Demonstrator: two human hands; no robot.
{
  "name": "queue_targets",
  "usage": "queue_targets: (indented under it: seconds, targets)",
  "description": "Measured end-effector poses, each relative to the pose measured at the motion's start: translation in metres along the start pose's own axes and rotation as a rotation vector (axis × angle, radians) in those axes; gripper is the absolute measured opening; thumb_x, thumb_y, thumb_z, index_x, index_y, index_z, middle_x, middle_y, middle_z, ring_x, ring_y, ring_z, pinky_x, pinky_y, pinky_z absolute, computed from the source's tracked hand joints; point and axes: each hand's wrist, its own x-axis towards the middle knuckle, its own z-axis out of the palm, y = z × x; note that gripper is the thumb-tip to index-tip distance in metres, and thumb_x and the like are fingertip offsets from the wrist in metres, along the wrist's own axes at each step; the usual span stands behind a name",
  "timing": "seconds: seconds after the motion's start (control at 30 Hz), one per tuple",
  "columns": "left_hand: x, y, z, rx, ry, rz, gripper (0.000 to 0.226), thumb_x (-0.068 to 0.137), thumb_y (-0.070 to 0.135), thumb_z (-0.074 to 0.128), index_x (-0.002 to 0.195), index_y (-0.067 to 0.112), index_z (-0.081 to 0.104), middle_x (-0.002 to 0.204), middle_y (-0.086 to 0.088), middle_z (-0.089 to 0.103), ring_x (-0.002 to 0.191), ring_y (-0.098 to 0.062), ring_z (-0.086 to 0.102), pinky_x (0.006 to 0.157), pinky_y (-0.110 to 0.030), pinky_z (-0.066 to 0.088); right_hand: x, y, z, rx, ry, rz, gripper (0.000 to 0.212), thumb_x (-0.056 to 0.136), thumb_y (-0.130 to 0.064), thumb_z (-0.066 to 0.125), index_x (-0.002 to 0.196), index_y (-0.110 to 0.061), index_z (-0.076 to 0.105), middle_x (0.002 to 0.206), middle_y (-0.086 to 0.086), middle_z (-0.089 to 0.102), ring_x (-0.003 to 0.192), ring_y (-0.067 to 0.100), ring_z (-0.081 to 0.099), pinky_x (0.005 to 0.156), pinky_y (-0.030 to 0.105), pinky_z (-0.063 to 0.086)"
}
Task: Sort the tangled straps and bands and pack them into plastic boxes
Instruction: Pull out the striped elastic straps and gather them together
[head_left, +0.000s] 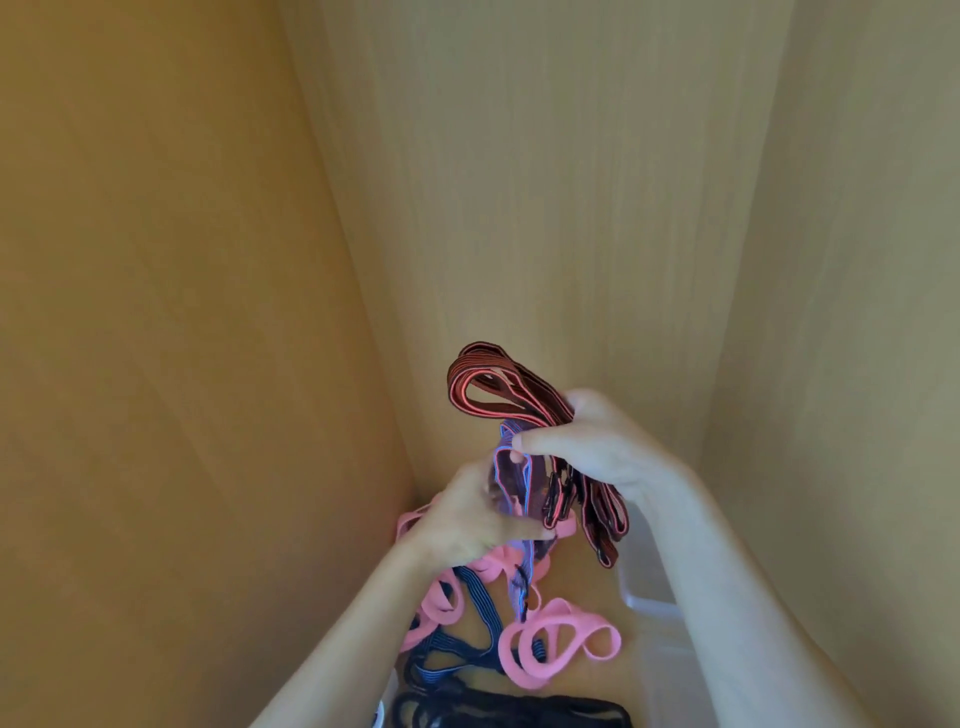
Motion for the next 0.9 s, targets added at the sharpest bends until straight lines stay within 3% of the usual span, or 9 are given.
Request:
queue_targets:
  seconds: [0.07,0.17,0.3,0.33,0.4,0.5,0.63,0.77,0.9]
  targets:
    - [0.001,0.0,0.004,0.031,0.014,-0.005,0.026,0.083,-0.013,0.07,0.086,0.011,0.06,0.073,0.011,0.062,0.07,-0.006,0.055,0.073,-0.025,0.048,0.0,0.003,0.002,0.041,0.033,0.012,0.019,0.062,-0.023,0.076,0.074,-0.01,0.072,0.066,-0.001,0.065,0.061,0.015,0.057,0.062,0.027,0.042]
    - [0.003,0.001,0.004,0.001,0.063,-0.035,0.009,0.097,-0.004,0.057,0.089,-0.004,0.06,0.077,-0.004,0.059,0.072,-0.014,0.053,0.073,-0.029,0.045,0.001,0.011,0.004,0.07,0.123,-0.015,0.009,0.065,-0.023,0.073,0.062,-0.028,0.067,0.054,-0.01,0.052,0.049,0.01,0.045,0.049,0.02,0.036]
    - [0.002,0.003,-0.001,-0.257,0.17,-0.15,0.02,0.104,0.004,0.047,0.087,0.002,0.058,0.08,-0.014,0.064,0.066,-0.023,0.059,0.066,-0.031,0.05,0.001,0.034,0.011,0.099,0.266,-0.062,0.021,0.075,-0.011,0.078,0.068,-0.028,0.067,0.058,-0.015,0.063,0.054,0.004,0.054,0.052,0.015,0.043]
    - [0.003,0.005,-0.002,-0.362,0.205,-0.186,0.02,0.104,0.003,0.045,0.09,0.002,0.059,0.087,-0.018,0.064,0.071,-0.026,0.061,0.07,-0.033,0.051,-0.001,0.041,0.017,0.128,0.263,-0.059,0.016,0.074,-0.013,0.081,0.077,-0.025,0.07,0.068,-0.015,0.07,0.064,0.005,0.061,0.062,0.016,0.049]
    - [0.008,0.006,-0.006,-0.561,0.245,-0.265,0.024,0.103,0.001,0.039,0.107,-0.006,0.062,0.111,-0.027,0.065,0.095,-0.035,0.065,0.091,-0.041,0.053,-0.007,0.054,0.032,0.112,0.236,-0.026,0.035,0.063,-0.029,0.085,0.094,-0.022,0.072,0.088,-0.011,0.077,0.083,0.007,0.07,0.079,0.025,0.055]
    - [0.013,0.01,-0.009,-0.705,0.262,-0.421,0.043,0.103,0.004,0.035,0.142,-0.013,0.042,0.146,-0.033,0.046,0.133,-0.042,0.05,0.116,-0.055,0.036,-0.015,0.069,0.054,-0.003,0.212,0.061,0.062,0.046,-0.049,0.085,0.1,-0.026,0.068,0.094,-0.01,0.076,0.089,0.011,0.072,0.086,0.037,0.057]
    - [0.009,0.014,-0.005,-0.925,0.246,-0.49,0.05,0.105,0.01,0.031,0.151,-0.009,0.03,0.149,-0.028,0.04,0.12,-0.032,0.046,0.12,-0.05,0.029,-0.014,0.082,0.061,-0.012,0.224,0.062,0.067,0.041,-0.045,0.088,0.1,-0.021,0.066,0.098,0.001,0.074,0.089,0.019,0.072,0.086,0.046,0.057]
    - [0.009,0.008,0.0,-0.914,0.174,-0.525,0.048,0.105,0.014,0.032,0.148,-0.006,0.035,0.139,-0.026,0.044,0.118,-0.032,0.046,0.119,-0.05,0.03,-0.012,0.093,0.062,-0.1,0.207,0.059,0.057,0.049,-0.038,0.093,0.096,-0.019,0.067,0.106,0.007,0.065,0.09,0.021,0.069,0.085,0.04,0.057]
    - [0.008,0.01,0.004,-0.824,0.059,-0.504,0.035,0.104,0.022,0.038,0.129,0.005,0.055,0.12,-0.017,0.063,0.107,-0.03,0.061,0.103,-0.041,0.047,-0.012,0.104,0.067,-0.065,0.244,0.066,0.025,0.069,-0.023,0.087,0.085,-0.016,0.067,0.087,0.002,0.07,0.076,0.015,0.066,0.073,0.029,0.053]
